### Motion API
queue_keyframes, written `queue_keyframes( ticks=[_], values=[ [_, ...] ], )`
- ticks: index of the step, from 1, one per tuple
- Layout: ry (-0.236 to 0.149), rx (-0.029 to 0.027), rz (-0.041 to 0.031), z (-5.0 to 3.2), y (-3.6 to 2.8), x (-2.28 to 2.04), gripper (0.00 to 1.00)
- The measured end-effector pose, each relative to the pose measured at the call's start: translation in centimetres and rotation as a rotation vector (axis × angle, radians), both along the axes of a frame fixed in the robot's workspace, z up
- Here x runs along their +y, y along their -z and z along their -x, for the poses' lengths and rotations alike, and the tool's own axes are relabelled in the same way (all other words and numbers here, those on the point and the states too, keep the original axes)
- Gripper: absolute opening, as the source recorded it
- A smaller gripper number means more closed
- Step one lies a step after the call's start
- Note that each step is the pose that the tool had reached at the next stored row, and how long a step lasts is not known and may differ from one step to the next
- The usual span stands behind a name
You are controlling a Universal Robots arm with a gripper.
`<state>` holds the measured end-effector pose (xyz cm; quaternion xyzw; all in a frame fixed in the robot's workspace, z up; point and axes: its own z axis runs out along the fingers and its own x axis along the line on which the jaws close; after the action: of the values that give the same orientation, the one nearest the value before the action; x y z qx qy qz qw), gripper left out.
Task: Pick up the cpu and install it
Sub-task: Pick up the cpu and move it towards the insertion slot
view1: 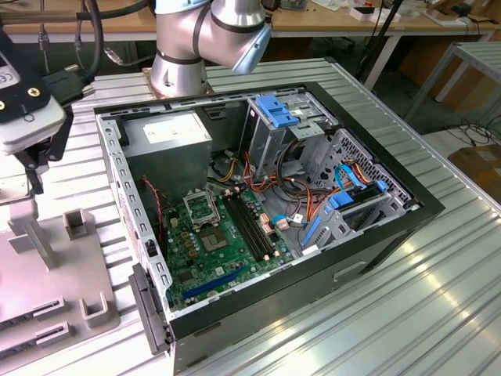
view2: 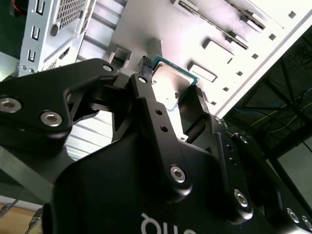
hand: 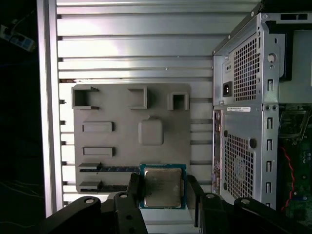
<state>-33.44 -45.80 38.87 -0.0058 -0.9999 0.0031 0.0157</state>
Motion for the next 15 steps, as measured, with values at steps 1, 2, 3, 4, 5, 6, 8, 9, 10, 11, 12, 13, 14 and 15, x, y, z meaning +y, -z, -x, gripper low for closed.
queue_keyframes(
  ticks=[1, 2, 3, 4, 5, 6, 8, 9, 10, 11, 12, 13, 14, 15],
  values=[
    [0.0, 0.0001, -0.0001, -0.35, 0.0, 0.0, 0.47],
    [0.0, 0.0001, 0.0, -0.69, 0.0, 0.0, 0.47],
    [0.0, 0.0, 0.0, -0.91, 0.0, 0.0, 0.47],
    [0.0, 0.0001, 0.0, -1.12, 0.0, 0.0, 0.47],
    [0.0, 0.0001, 0.0, -1.34, 0.0, 0.0, 0.47],
    [0.001, 0.0, 0.0, -1.56, 0.0, 0.0, 0.47],
    [0.001, 0.0, 0.0, -2.06, 0.0, 0.0, 0.47],
    [0.001, 0.0, -0.0001, -2.29, 0.0, 0.0, 0.47],
    [0.001, 0.0, 0.0, -2.54, 0.0, 0.0, 0.47],
    [0.0, 0.0, 0.0, -2.81, 0.0, 0.0, 0.47],
    [0.001, 0.0001, 0.0001, -3.03, -0.01, 0.0, 0.47],
    [0.001, 0.0, 0.0001, -3.23, 0.0, 0.0, 0.47],
    [0.001, 0.0, 0.0001, -3.44, 0.0, 0.0, 0.47],
    [0.001, -0.0002, 0.0, -3.59, 0.0, 0.0, 0.47]
  ],
)
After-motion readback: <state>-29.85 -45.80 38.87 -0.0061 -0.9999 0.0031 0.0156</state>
